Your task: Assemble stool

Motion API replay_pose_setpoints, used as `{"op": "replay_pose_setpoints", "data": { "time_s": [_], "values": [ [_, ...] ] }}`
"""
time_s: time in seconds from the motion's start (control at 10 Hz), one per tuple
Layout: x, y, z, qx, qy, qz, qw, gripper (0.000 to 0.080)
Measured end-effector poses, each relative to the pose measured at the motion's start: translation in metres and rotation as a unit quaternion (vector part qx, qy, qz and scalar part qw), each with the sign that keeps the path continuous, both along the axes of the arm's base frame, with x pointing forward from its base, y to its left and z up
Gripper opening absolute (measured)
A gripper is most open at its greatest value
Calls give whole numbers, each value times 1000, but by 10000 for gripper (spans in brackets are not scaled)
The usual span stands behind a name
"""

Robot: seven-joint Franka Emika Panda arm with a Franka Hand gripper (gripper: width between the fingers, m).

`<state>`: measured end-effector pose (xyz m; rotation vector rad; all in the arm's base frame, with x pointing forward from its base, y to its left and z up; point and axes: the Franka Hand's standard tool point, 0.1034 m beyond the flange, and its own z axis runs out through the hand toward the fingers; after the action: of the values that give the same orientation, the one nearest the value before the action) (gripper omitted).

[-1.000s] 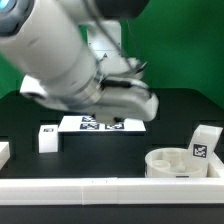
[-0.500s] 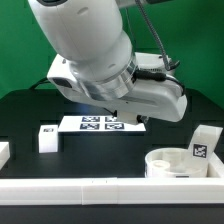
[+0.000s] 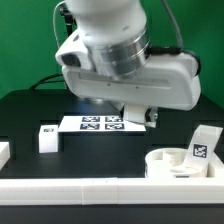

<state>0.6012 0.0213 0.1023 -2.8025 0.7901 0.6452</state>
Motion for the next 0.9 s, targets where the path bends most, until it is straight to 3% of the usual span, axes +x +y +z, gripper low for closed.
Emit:
{"op": "replay_pose_setpoints", "data": {
  "time_s": [0.2, 0.5, 0.6, 0.9],
  "values": [
    [10, 3, 7, -25, -71, -2, 997, 338],
    [19, 11, 4, -51, -150, -7, 987, 338],
    [26, 11, 5, -72, -187, 13, 980, 338],
    [49, 14, 17, -94, -269, 27, 958, 338]
  ]
}}
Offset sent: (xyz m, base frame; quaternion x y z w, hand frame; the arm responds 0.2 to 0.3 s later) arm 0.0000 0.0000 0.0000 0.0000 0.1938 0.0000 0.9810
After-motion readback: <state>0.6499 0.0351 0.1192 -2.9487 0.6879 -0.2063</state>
